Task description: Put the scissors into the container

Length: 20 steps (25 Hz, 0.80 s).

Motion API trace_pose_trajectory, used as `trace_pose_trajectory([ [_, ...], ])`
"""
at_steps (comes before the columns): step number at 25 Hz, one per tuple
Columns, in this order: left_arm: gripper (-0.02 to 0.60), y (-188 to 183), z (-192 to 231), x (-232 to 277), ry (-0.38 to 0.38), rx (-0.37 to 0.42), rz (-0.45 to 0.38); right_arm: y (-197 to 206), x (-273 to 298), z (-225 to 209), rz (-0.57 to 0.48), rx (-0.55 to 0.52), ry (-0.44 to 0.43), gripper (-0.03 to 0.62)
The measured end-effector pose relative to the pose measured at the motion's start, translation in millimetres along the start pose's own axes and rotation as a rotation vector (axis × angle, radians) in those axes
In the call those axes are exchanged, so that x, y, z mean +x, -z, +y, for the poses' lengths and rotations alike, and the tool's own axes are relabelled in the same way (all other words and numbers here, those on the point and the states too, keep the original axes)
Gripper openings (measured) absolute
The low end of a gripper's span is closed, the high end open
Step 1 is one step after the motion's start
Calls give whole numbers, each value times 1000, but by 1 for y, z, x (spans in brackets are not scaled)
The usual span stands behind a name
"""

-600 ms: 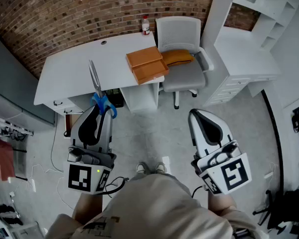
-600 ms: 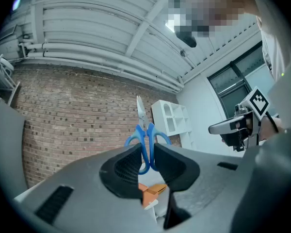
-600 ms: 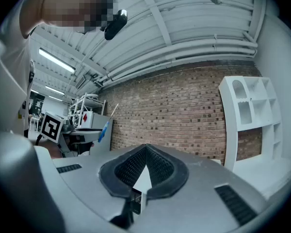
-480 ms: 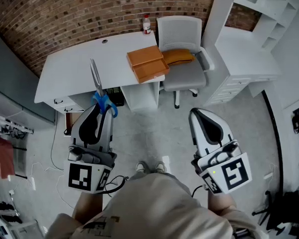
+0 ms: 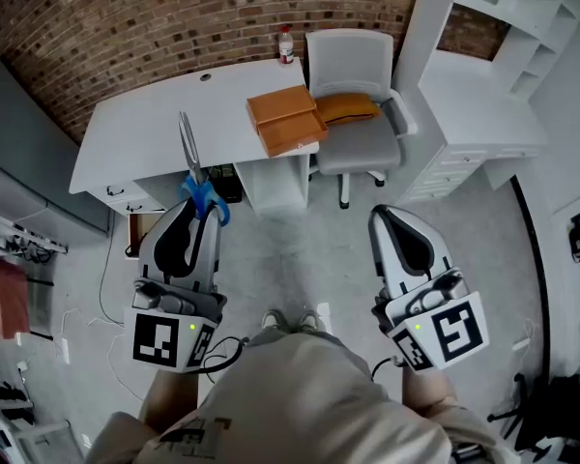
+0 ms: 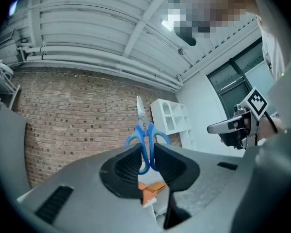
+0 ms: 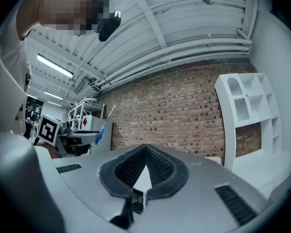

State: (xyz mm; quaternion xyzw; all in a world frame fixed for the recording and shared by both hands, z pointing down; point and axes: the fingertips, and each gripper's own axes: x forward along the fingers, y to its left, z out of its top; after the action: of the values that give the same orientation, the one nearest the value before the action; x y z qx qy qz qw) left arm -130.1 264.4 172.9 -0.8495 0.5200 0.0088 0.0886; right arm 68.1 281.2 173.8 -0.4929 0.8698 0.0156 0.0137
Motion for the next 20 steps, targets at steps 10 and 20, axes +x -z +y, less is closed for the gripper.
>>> trace_pose_trajectory([
  [10, 87, 3, -20, 5, 3, 16, 7, 10, -14, -16, 12, 9, -5, 8],
  [20, 87, 7, -33, 9, 4, 26, 10, 24, -22, -26, 28, 14, -6, 8],
])
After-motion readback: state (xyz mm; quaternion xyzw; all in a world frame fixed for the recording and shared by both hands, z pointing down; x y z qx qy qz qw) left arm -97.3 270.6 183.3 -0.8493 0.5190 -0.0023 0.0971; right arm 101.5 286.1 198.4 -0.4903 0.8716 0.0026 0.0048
